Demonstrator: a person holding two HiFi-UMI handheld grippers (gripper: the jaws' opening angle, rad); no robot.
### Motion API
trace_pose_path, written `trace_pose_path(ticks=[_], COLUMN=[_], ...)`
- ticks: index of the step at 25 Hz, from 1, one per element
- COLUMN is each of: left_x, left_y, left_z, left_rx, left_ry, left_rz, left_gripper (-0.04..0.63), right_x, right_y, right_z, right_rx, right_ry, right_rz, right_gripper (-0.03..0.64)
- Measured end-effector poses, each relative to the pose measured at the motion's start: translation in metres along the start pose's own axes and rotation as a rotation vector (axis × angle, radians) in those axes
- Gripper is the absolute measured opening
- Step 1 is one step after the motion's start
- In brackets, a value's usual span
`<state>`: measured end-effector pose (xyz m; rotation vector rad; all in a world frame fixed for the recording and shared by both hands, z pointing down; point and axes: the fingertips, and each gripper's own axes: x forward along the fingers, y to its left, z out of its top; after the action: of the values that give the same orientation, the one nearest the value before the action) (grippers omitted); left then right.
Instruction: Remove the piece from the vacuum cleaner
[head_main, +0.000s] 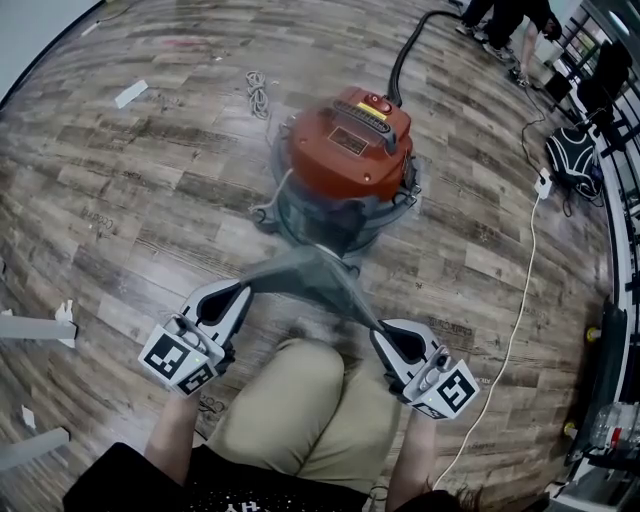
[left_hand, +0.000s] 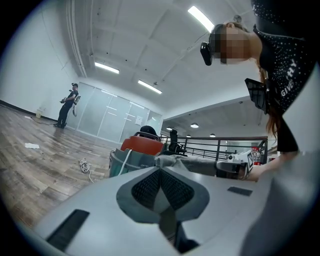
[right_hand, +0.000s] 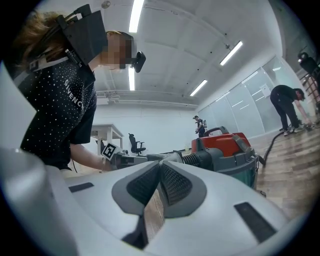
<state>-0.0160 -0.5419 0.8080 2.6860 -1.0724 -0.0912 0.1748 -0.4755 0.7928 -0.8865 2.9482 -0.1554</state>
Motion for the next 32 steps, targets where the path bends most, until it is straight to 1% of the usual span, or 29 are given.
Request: trace_pose_path(ticks=[3,4,6,7,8,10,12,13,15,16,18,19,20,21,23,29,32], left_x=[-0.003,-0.005,-0.013,-0.016,-0.017,-0.015,-0.011,-0.009,-0.007,-0.005,-0.001,0.000,0.002,0.004,0.007,0.016,0.019], left_y=[-0.001,0.000,0.009,0.013,0.016,0.017,0.014,0.011,0.006,0.004,0.001,-0.001,-0.001,-0.002,-0.005,-0.011,-0.015], left_z=[0.000,0.001,0.005,0.007,0.007,0.007,0.011,0.016,0.024,0.024,0.019,0.015,0.010,0.006,0.003,-0.003,-0.008], left_rx=[-0.029,-0.040,-0.065,-0.061,-0.040,-0.004,-0.025,-0.047,-0.063,-0.047,0.009,0.039,0.069,0.094,0.114,0.088,0.083], left_ry=[-0.015,-0.025,-0.053,-0.057,-0.051,-0.035,-0.060,-0.089,-0.129,-0.126,-0.091,-0.066,-0.040,-0.017,0.004,0.014,0.031], left_rz=[-0.007,0.001,0.037,0.052,0.056,0.039,0.002,-0.023,-0.049,-0.047,-0.039,-0.032,-0.023,-0.016,-0.017,-0.036,-0.056], left_gripper=[0.018,0.017,0.018,0.018,0.018,0.018,0.020,0.031,0.164,0.173,0.172,0.162,0.045,0.006,0.006,0.006,0.006], right_x=[-0.001,-0.002,-0.010,-0.014,-0.016,-0.017,-0.015,-0.016,-0.015,-0.015,-0.014,-0.013,-0.013,-0.012,-0.009,0.006,0.012], right_y=[0.003,0.004,0.006,0.004,0.002,-0.001,-0.006,-0.008,-0.012,-0.013,-0.017,-0.018,-0.020,-0.020,-0.018,-0.005,-0.001], right_z=[0.001,0.004,0.012,0.015,0.016,0.013,0.009,0.010,0.015,0.017,0.015,0.013,0.011,0.010,0.010,-0.005,-0.010], right_rx=[-0.002,0.006,0.048,0.065,0.067,0.057,0.062,0.065,0.070,0.073,0.077,0.079,0.081,0.080,0.065,-0.011,-0.017], right_ry=[0.001,-0.013,-0.076,-0.101,-0.111,-0.105,-0.095,-0.099,-0.129,-0.142,-0.142,-0.133,-0.125,-0.119,-0.102,0.028,0.058], right_rz=[0.018,0.027,0.034,0.019,-0.003,-0.038,-0.064,-0.079,-0.103,-0.114,-0.136,-0.145,-0.151,-0.150,-0.135,-0.083,-0.067], right_gripper=[0.032,0.032,0.032,0.032,0.032,0.032,0.034,0.041,0.128,0.165,0.173,0.156,0.043,0.009,0.009,0.009,0.009])
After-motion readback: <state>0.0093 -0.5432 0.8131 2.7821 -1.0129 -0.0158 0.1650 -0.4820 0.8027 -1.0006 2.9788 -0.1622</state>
